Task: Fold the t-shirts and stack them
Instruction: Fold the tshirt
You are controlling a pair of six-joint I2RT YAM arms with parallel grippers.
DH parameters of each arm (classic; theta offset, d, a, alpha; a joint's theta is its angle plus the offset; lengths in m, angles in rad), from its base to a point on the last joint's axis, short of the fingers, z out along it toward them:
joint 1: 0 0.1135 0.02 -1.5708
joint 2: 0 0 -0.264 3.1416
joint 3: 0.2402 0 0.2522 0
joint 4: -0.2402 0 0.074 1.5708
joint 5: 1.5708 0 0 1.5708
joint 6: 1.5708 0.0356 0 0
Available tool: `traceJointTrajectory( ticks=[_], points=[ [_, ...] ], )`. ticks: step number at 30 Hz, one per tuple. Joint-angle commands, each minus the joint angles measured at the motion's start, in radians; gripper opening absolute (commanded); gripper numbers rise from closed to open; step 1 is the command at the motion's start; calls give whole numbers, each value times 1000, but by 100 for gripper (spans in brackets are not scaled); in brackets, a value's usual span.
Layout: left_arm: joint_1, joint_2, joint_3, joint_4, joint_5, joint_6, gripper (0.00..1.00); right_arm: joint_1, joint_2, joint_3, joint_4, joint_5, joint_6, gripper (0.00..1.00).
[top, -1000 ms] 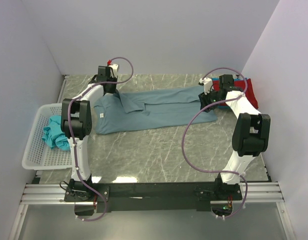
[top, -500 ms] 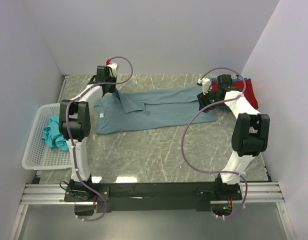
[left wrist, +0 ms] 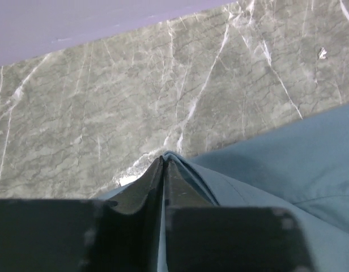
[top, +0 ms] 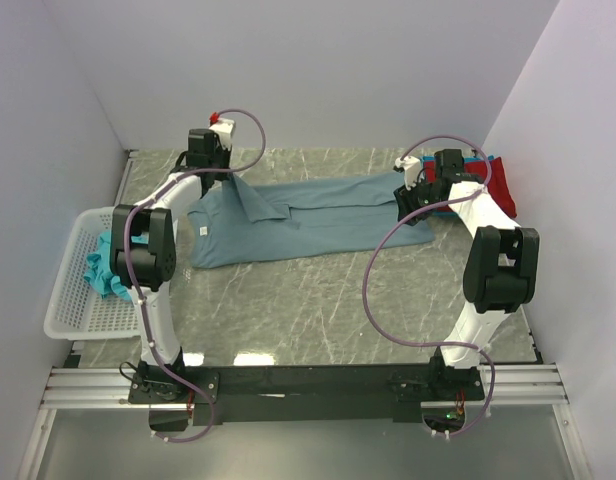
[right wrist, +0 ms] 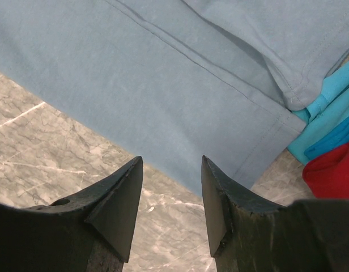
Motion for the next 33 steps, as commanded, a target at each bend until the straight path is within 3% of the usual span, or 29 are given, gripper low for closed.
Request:
traceJointTrajectory(
  ticks=[1, 2, 3, 5, 6, 7, 10, 12, 15, 16, 18, 20, 23, 26, 33],
  points=[
    [2, 2, 64, 45, -6, 12, 12, 10, -18, -1, -4, -16, -9, 53],
    [2, 10, 87, 33, -43, 1, 24, 9, -18, -1, -5, -16, -9, 53],
    [2, 17, 105, 9, -95, -13, 45, 12, -19, 0, -7, -15, -9, 53],
    [2, 34, 163, -28, -135, -45, 53, 20, -24, -9, -2, 2, -19, 54],
    [2, 34, 176, -31, -172, -57, 73, 29, -35, -14, 1, 11, -23, 54],
    [2, 22, 195, -36, -187, -80, 78, 30, -41, -20, 8, 13, -37, 54],
    [0, -60, 191, -36, -222, -124, 80, 59, -76, -46, 19, -11, -75, 54],
    [2, -137, 115, 7, -223, -138, 80, 73, -111, -75, 10, -72, -120, 54],
    [5, -335, -71, 82, -201, -194, 86, 105, -183, -162, 7, -164, -320, 56],
    [5, -432, -161, 84, -201, -251, 90, 127, -206, -193, 7, -180, -375, 59],
    [11, -522, -237, 58, -174, -321, 95, 150, -286, -305, 39, -189, -513, 81],
    [19, -632, -326, -34, -132, -430, 96, 191, -349, -416, 125, -128, -574, 86],
    [22, -755, -435, -168, -68, -557, 95, 260, -343, -487, 215, 43, -603, 87],
    [22, -898, -571, -209, 24, -588, 93, 306, -305, -529, 333, 225, -548, 84],
    [22, -1165, -847, -194, 60, -600, 93, 381, -193, -523, 505, 444, -453, 78]
  ],
)
